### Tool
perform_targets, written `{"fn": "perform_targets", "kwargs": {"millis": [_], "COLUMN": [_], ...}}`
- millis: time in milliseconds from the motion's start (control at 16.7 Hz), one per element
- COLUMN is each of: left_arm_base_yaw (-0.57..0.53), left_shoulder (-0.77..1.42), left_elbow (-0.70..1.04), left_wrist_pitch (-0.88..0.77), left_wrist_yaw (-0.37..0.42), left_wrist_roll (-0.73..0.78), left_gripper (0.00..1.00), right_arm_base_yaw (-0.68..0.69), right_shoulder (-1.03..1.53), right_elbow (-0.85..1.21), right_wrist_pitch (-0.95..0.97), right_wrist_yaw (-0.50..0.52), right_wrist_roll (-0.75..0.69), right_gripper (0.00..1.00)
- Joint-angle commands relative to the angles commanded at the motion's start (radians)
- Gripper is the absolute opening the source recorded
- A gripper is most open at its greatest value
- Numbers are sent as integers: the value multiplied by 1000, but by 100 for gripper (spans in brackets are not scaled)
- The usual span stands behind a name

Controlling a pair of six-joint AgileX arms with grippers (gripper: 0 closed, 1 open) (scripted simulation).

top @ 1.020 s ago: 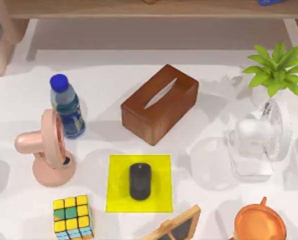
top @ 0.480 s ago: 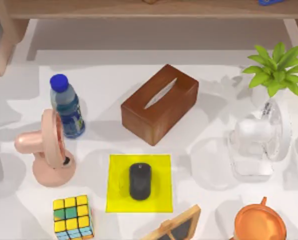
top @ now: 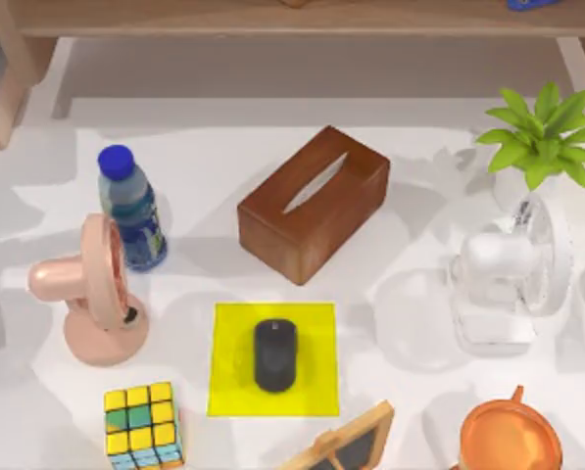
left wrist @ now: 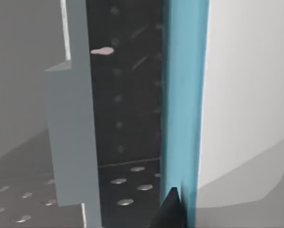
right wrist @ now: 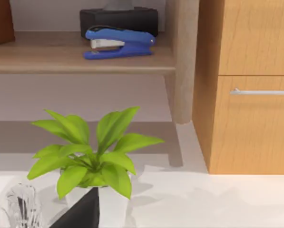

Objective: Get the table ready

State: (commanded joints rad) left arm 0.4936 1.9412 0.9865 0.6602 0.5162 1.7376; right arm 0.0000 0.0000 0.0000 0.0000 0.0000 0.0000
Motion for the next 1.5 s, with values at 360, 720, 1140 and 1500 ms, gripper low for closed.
{"fn": "perform_targets", "kwargs": {"millis": [360,720,1140,1500], "left_arm_base_yaw": [-29,-29,-29,-29], "left_shoulder": [55,55,55,55], "left_elbow": [56,56,56,56], "left_wrist_pitch": [-9,-9,-9,-9], "left_wrist_yaw": [-17,-17,-17,-17], "left_wrist_roll": [-8,-8,-8,-8], "left_gripper": [0,38,90,100], "right_arm_base_yaw": [0,0,0,0], "right_shoulder": [0,0,0,0], "right_elbow": [0,0,0,0], "right_wrist_pitch": [0,0,0,0], "right_wrist_yaw": [0,0,0,0], "right_wrist_roll": [0,0,0,0], "right_gripper": [100,100,100,100]}}
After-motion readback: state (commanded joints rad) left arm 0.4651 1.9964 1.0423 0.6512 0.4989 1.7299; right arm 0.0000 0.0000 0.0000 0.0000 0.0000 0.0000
